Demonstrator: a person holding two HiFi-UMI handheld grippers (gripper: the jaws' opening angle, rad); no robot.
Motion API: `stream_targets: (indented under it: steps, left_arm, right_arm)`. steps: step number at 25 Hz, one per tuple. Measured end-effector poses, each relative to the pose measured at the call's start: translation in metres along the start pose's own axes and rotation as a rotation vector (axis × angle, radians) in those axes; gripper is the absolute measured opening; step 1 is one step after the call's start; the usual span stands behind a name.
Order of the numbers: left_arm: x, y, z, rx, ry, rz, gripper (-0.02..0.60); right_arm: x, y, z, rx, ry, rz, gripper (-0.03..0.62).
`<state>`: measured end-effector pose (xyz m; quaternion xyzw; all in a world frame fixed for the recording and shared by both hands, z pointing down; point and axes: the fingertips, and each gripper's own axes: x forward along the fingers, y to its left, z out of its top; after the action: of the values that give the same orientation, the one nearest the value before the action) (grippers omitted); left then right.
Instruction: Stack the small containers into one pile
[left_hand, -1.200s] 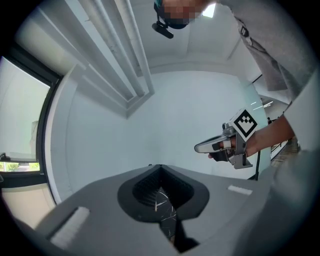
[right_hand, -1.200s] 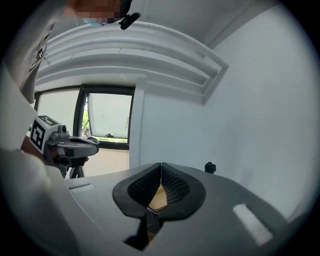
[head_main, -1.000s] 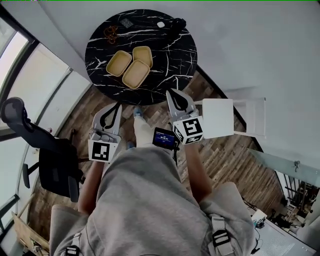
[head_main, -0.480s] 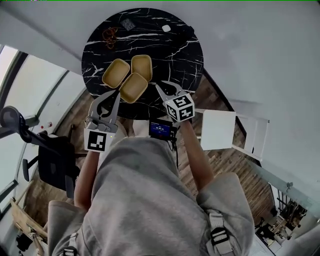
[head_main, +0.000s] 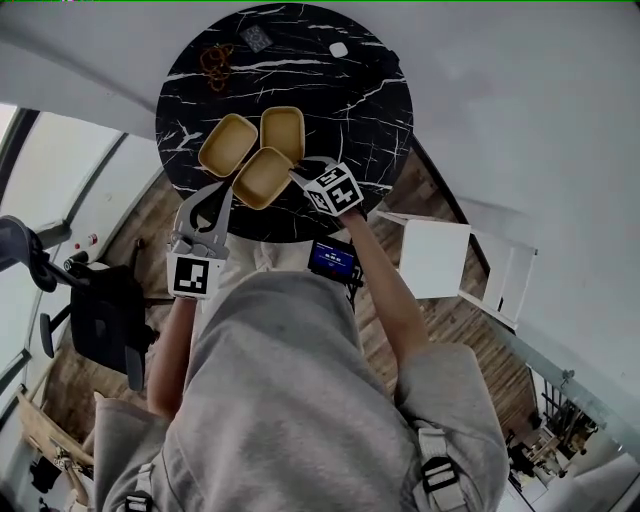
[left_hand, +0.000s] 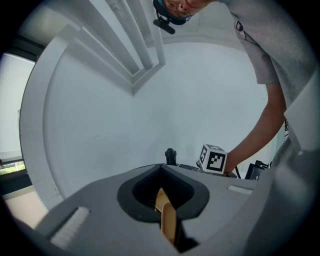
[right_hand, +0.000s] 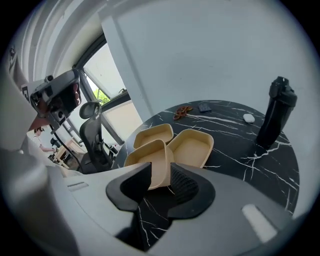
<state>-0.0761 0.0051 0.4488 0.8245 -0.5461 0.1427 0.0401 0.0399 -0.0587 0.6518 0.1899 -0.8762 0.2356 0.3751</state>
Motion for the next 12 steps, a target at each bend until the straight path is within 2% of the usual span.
stream_targets:
  steps: [5,8,9,12]
  left_arm:
    - [0.0,0.006,-0.007,-0.022,0.029,0.026,0.0]
    - [-0.006,0.009,-0.013,-0.031,0.039,0.043,0.0]
    - [-0.008,0.01,-0.016,-0.03,0.041,0.049,0.0]
    - [-0.013,0.014,-0.022,-0.018,0.019,0.06,0.0]
  right_arm:
    - [0.027,-0.007,-0.005,-0.05,0.081,0.006,0.133]
    - [0.039,-0.007,-0.01,-0.137,0.134,-0.014,0.129]
    - [0.042,-0.007,-0.01,-0.166,0.144,-0.024,0.092]
    - [0.043,-0.006,-0.005,-0.207,0.14,-0.04,0.048]
